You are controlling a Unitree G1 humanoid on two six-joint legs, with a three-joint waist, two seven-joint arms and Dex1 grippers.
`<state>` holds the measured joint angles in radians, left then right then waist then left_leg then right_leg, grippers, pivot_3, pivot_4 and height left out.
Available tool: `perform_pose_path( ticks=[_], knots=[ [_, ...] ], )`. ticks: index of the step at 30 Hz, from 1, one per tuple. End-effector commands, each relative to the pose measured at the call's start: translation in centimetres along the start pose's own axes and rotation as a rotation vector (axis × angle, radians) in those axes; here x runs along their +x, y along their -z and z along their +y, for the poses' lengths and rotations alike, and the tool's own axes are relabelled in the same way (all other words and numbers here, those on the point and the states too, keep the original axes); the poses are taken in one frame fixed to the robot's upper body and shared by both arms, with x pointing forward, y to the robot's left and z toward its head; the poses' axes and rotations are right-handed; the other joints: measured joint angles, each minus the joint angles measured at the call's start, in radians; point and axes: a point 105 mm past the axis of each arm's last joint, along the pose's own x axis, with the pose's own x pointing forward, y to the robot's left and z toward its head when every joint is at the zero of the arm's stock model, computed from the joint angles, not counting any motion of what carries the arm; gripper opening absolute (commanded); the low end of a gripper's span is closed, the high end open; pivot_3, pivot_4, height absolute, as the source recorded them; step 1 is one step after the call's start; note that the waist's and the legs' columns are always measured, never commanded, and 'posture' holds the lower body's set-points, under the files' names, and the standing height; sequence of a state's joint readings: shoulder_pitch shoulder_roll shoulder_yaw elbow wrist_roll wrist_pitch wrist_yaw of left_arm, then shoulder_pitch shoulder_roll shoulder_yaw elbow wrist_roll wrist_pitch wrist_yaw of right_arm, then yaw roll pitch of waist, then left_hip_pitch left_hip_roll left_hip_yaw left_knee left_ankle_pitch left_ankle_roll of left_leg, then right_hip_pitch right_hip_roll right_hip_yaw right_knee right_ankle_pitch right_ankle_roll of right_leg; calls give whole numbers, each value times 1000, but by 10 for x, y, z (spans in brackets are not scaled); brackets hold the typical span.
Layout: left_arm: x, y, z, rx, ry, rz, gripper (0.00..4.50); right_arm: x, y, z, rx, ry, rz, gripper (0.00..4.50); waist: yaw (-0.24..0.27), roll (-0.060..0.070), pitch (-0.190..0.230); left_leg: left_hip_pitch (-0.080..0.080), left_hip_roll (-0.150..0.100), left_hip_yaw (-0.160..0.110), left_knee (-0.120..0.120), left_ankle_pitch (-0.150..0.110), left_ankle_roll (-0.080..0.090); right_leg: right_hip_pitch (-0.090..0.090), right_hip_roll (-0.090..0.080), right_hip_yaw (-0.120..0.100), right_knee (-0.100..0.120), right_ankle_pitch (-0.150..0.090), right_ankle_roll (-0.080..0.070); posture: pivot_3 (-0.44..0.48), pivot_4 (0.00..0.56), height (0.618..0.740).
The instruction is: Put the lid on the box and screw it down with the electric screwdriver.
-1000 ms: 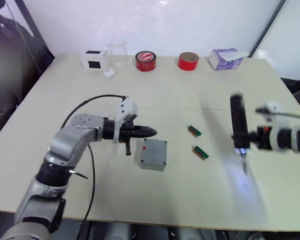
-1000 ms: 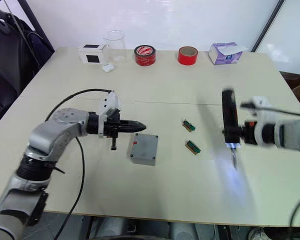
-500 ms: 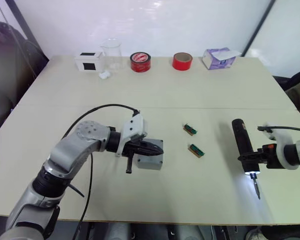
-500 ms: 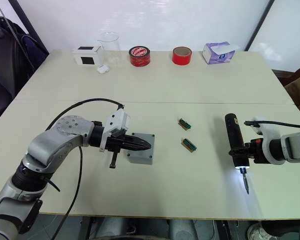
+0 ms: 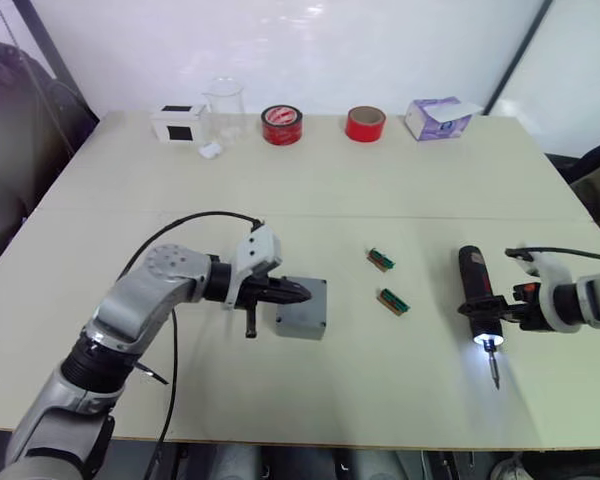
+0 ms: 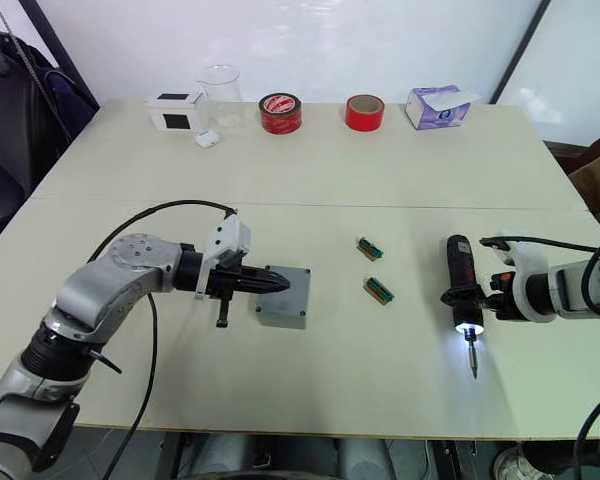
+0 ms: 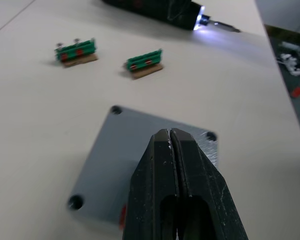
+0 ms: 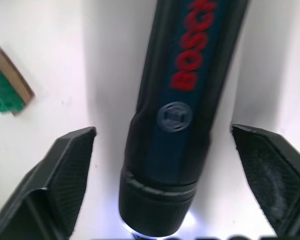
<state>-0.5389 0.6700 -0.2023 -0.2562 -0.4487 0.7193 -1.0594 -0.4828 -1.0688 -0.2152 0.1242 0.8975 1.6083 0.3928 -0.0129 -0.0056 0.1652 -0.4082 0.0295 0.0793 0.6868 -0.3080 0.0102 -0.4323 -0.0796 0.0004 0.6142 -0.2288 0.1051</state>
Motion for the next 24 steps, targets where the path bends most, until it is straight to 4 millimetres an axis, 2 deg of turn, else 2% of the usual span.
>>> perform_pose_path(
  ticks=[1,3,5,6,9,11,13,15,21,24],
  knots=[
    [-41,-8,23,-7,-158,-21,0,-52,-48,41,-190,-106,-246,4461,-1,1,0,0,0,0,0,0,0,-1,0,0,1,0,0,0,150,740],
    [-50,-4,27,-15,-191,-2,0,-63,-57,76,-309,-212,-312,4461,-5,1,0,0,1,0,-1,0,0,-2,1,0,2,0,0,0,150,740],
    [-53,1,32,-22,-213,14,0,-63,-57,92,-395,-217,-332,4461,-2,1,0,1,2,-1,-2,0,0,-2,2,-1,2,0,0,0,150,740],
    [-51,5,33,-26,-216,29,0,-57,-53,107,-475,-233,-336,4461,0,-1,0,1,2,-2,-2,0,0,-1,3,-2,2,0,0,0,150,740],
    [-37,24,26,-33,-171,93,0,-26,-9,159,-734,-394,-249,4461,7,-3,-1,0,2,-2,-2,0,0,1,2,-4,1,0,0,0,150,740],
    [-29,34,19,-29,-143,126,0,-8,21,178,-824,-469,-191,4461,6,-3,-1,0,2,-3,-2,0,0,1,0,-4,1,0,0,0,150,740],
    [-23,42,18,-37,-136,136,0,8,42,188,-882,-497,-162,4461,7,-3,-1,-1,0,-3,-2,0,0,0,-2,-3,0,0,0,0,150,740],
    [-14,45,14,-68,-123,123,0,17,54,199,-874,-555,-161,4461,6,-3,-1,-2,0,-2,-1,0,0,0,-3,-3,-1,0,0,0,150,740],
    [2,48,-4,-64,-53,132,0,32,58,205,-855,-553,-166,4461,3,-5,-1,-2,0,-2,5,0,0,2,-3,-3,1,0,-1,0,150,740],
    [8,50,-6,-37,-37,155,0,38,64,207,-841,-571,-142,4461,3,-5,-1,-1,0,-2,6,0,0,3,-2,-3,2,0,-1,0,150,740]
  ],
)
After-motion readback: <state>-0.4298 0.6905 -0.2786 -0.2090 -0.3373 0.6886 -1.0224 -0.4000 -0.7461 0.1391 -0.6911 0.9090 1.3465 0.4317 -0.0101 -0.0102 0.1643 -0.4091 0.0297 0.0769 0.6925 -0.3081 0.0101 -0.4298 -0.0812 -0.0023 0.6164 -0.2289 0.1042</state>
